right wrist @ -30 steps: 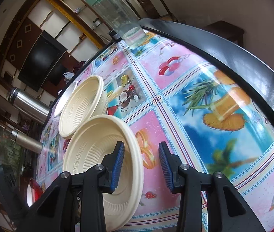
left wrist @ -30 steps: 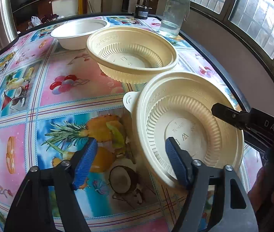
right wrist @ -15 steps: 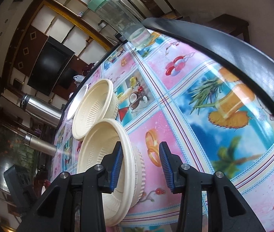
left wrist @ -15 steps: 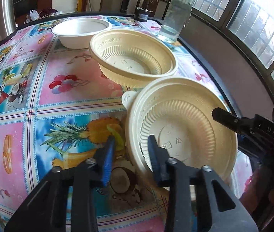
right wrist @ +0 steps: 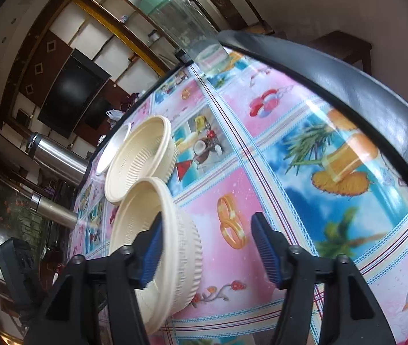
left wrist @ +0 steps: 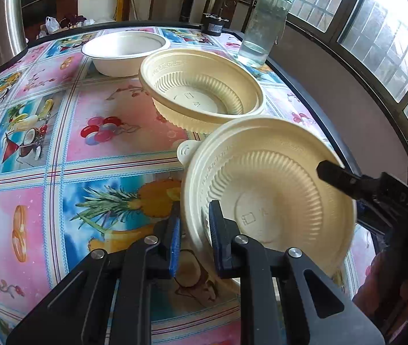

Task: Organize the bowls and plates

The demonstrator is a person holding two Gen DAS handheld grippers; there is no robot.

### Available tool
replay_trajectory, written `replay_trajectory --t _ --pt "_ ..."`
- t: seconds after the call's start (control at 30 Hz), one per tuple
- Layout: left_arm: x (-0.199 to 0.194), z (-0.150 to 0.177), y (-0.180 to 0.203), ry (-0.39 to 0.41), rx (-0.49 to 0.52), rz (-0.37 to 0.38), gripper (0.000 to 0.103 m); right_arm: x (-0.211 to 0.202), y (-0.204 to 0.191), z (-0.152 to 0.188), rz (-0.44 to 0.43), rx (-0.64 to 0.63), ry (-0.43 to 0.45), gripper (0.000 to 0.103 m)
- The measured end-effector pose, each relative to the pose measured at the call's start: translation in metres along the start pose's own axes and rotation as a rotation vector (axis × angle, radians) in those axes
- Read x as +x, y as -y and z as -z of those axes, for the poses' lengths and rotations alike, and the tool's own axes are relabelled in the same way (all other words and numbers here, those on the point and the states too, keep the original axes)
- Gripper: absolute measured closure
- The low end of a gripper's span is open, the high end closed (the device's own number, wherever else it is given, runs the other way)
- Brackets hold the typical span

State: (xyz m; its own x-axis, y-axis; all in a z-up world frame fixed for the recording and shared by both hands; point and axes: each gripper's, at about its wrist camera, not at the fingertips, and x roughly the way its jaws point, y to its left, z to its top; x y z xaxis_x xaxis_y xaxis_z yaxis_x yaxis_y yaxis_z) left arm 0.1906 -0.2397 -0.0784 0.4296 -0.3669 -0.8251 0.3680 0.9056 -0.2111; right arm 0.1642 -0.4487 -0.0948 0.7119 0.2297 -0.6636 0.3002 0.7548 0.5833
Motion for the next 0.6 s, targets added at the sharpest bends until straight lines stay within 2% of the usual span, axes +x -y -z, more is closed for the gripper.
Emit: replay_trajectory --t 0.1,0.27,0.4,0.47,0.53,0.6 --pt "0.000 -0.001 -0.002 -0.002 -0.004 -0.014 0.088 -0.002 -0.008 0.002 0.035 -0.042 0.026 0.030" --pt "-0.003 -0.002 -0.006 0.012 -0.009 -0.028 0.088 -0.016 -0.009 0.001 -0.008 -0.044 0.097 0.029" --pt "-0.002 -0.001 -0.005 0.008 -0.003 -0.027 0.088 -0.012 -0.006 -0.001 -0.015 -0.021 0.071 0.028" --pt "-0.002 -0.001 -0.005 0.007 -0.002 -0.026 0.088 -0.008 -0.007 0.000 -0.026 -0.025 0.046 0.036" --pt "-0.003 -0.001 -0.005 0.011 -0.005 -0.025 0.088 -0.006 -0.010 0.001 -0.007 -0.045 0.040 0.059" --pt "-0.004 -0.002 -0.006 0.017 -0.010 -0.023 0.088 -0.004 -0.013 0.002 0.011 -0.066 0.033 0.070"
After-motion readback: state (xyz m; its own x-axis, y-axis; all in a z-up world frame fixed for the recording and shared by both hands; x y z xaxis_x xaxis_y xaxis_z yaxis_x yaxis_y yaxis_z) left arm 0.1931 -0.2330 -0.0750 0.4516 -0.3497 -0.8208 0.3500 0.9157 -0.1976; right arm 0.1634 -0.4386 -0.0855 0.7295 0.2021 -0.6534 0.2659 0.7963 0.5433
